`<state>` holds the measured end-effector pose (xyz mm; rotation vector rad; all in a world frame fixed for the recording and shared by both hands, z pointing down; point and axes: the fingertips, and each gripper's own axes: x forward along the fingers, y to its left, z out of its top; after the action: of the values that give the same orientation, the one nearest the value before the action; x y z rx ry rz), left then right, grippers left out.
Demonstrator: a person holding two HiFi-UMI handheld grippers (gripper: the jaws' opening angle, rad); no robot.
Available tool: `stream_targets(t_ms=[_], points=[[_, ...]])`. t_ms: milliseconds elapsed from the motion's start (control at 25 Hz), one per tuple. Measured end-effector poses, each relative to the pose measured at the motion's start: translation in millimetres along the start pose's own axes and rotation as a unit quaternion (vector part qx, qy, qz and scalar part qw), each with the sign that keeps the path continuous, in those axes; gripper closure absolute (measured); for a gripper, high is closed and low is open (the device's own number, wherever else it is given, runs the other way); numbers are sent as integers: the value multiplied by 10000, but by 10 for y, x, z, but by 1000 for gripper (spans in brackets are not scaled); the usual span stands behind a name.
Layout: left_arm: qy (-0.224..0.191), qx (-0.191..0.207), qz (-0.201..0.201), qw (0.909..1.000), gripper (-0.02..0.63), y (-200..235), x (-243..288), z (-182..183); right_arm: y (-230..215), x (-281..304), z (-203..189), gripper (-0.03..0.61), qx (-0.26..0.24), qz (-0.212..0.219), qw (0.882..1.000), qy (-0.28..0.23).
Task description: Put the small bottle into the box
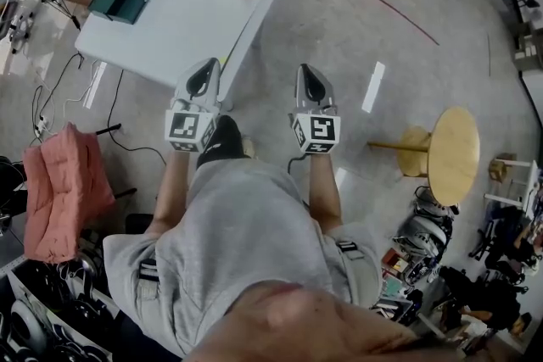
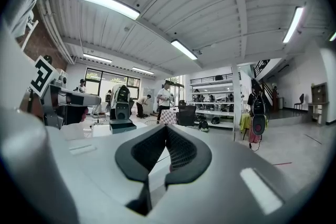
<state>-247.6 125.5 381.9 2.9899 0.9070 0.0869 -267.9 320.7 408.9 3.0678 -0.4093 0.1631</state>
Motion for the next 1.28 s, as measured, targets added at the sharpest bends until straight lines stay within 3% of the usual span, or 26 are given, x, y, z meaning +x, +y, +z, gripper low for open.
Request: stream_targets(t_ms=[320, 600, 1280], points=[[108, -15, -169, 9998, 603, -123, 344, -11, -220, 147, 0, 575, 47, -26, 10000, 24], [170, -43, -138, 9998, 603, 50, 966, -36, -439, 793, 57, 575, -34, 260, 9996, 47], [392, -466, 719, 9956, 603, 1153, 2340, -148, -737, 2868, 145, 575, -125, 1227, 9917, 359]])
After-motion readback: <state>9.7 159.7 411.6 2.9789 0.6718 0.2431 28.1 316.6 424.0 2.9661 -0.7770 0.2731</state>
